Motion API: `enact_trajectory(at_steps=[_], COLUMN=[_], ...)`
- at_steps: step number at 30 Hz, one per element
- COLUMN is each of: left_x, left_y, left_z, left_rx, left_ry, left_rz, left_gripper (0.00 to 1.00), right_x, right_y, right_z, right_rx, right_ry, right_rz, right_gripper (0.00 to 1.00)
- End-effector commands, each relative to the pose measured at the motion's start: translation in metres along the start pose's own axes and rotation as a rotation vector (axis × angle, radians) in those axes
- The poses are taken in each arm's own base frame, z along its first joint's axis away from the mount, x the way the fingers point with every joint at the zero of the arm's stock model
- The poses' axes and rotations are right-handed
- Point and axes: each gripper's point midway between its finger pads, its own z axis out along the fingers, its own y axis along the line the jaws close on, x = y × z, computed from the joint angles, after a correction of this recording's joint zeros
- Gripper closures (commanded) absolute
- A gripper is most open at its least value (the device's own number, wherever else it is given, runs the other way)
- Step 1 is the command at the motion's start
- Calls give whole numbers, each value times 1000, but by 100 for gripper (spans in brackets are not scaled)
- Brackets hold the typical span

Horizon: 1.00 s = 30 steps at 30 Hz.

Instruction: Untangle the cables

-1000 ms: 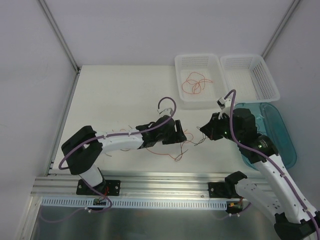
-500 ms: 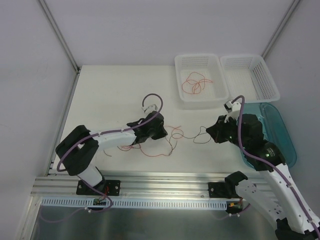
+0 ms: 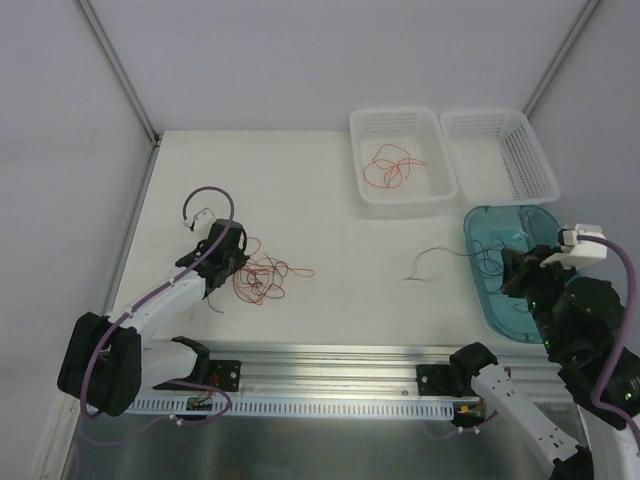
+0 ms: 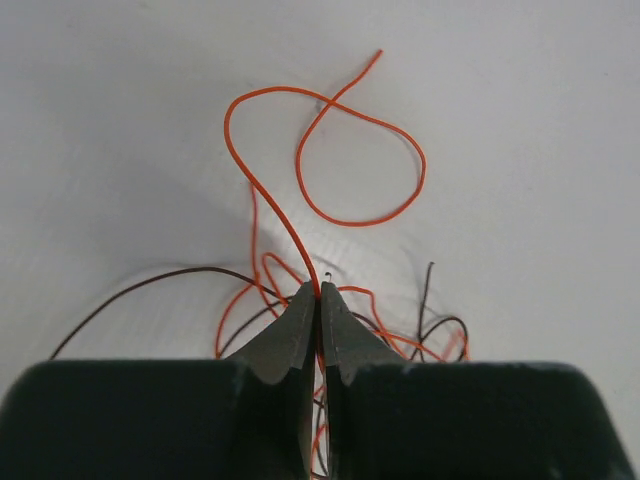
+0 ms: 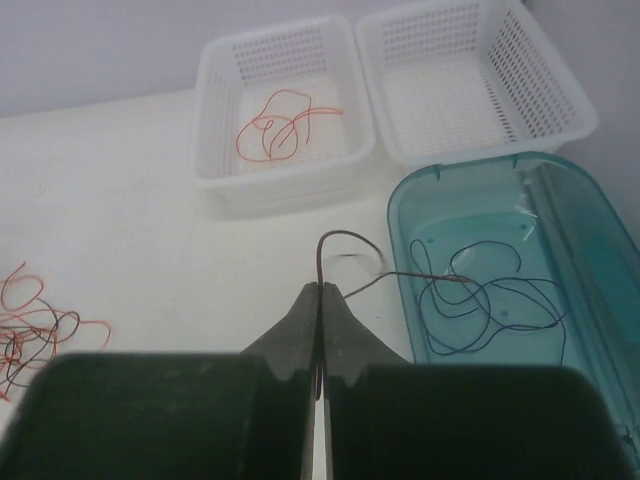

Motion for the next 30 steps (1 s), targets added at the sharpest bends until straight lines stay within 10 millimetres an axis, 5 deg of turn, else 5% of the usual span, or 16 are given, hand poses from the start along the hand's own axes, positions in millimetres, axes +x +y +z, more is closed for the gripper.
enact_trajectory(at_steps=[1, 5, 11, 15, 22, 25, 30], left_x=[-2, -2, 8, 16, 2, -7, -19], left_y=[28, 30, 1, -18, -39, -48, -55], left_z=[1, 3, -4, -17, -59, -77, -104], left_rx=[-74, -78, 57, 173, 299, 326, 361], left_ry=[-3, 17, 117, 190, 224, 262, 324], left_rz=[37, 29, 70, 104, 196, 248, 366], left_gripper=[100, 100, 95, 78, 14, 1, 1], right_x=[-17, -18, -15, -34, -75, -104, -147], right_y=[-27, -11, 18, 31, 54, 59, 41], right_z=[-20, -17, 12, 26, 65, 81, 105], right_rx=[100, 20, -56, -72, -67, -45, 59], right_ry=[-56, -43, 23, 3, -26, -62, -131], right_rz=[-18, -18, -51, -60, -93, -99, -86], right_gripper=[99, 99, 99, 99, 99, 99, 99])
